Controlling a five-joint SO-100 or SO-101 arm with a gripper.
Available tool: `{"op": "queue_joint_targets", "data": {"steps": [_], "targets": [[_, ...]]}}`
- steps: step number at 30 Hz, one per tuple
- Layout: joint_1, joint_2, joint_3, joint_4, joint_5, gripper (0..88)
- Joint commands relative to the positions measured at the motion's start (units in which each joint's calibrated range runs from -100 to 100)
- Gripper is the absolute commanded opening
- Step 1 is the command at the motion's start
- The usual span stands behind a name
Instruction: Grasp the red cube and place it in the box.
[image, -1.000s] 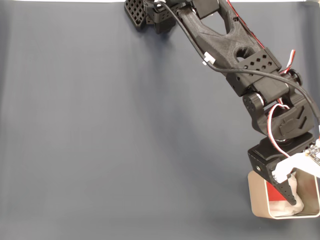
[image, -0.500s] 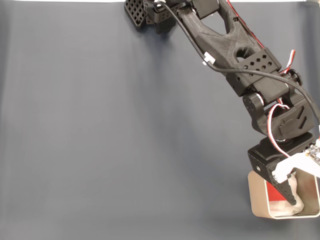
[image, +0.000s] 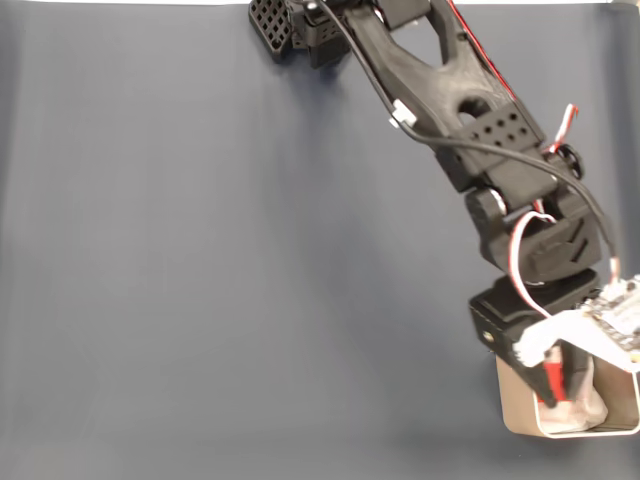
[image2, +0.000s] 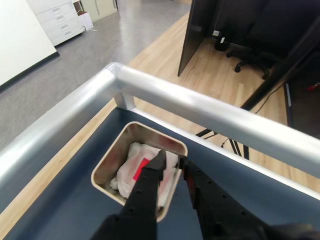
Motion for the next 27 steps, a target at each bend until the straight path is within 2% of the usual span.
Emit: {"op": "queue_joint_targets", "data": {"steps": [1,16,27], "targets": [[2.9,-10.6,2.9,-1.7,0.3,0.0],[14.1,-51.2,47.5,-3.5,-3.0,0.0],[16.6,-86.1,89.6,-3.7,-2.6,0.0]]}}
